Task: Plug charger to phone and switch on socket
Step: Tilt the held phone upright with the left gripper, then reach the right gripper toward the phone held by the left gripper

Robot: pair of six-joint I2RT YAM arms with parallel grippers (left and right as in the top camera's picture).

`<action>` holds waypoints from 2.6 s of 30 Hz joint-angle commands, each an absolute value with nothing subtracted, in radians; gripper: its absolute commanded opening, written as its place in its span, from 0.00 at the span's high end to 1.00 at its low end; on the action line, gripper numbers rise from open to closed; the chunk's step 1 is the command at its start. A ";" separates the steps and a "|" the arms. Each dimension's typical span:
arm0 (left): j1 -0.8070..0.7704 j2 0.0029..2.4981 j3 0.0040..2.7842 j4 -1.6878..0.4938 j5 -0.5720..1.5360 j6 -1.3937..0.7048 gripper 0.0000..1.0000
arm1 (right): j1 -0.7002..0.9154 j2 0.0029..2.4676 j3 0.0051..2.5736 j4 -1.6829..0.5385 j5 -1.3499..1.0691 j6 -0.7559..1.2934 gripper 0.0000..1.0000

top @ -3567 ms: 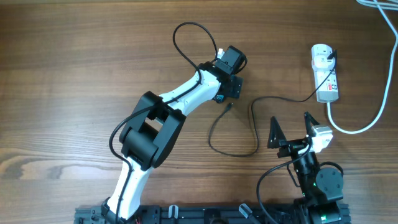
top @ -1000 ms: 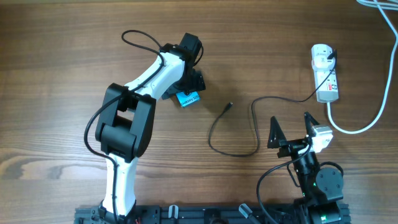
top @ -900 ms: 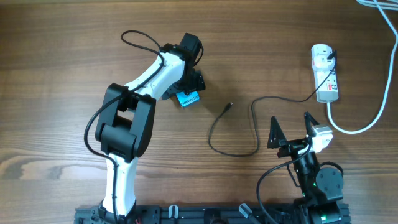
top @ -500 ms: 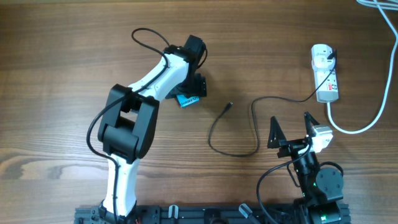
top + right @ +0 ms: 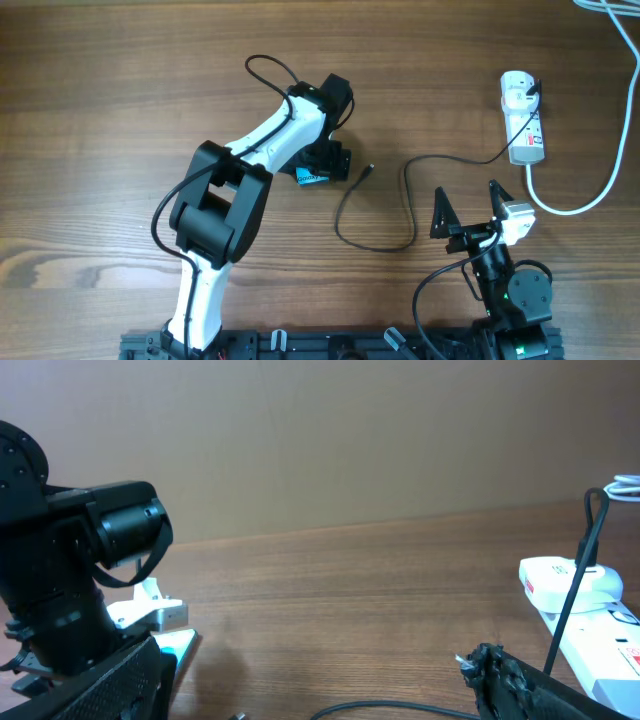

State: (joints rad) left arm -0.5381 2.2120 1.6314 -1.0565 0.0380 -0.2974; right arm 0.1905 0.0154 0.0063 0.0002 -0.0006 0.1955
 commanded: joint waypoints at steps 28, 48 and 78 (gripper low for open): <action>-0.476 2.280 1.588 -0.902 0.085 -0.381 0.29 | 0.186 0.009 0.005 0.006 -0.010 0.186 0.00; -0.475 2.281 1.588 -0.887 0.078 -0.257 0.00 | 0.186 0.009 0.005 0.006 -0.010 0.186 0.00; -0.477 2.281 1.588 -0.916 -0.005 -0.265 0.17 | 0.186 0.094 0.108 -0.090 -0.126 0.389 0.00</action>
State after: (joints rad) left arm -0.4820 2.2078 1.6279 -0.9073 -0.0284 -0.2703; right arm 0.1905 0.0460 0.0223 -0.0616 -0.0860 0.4255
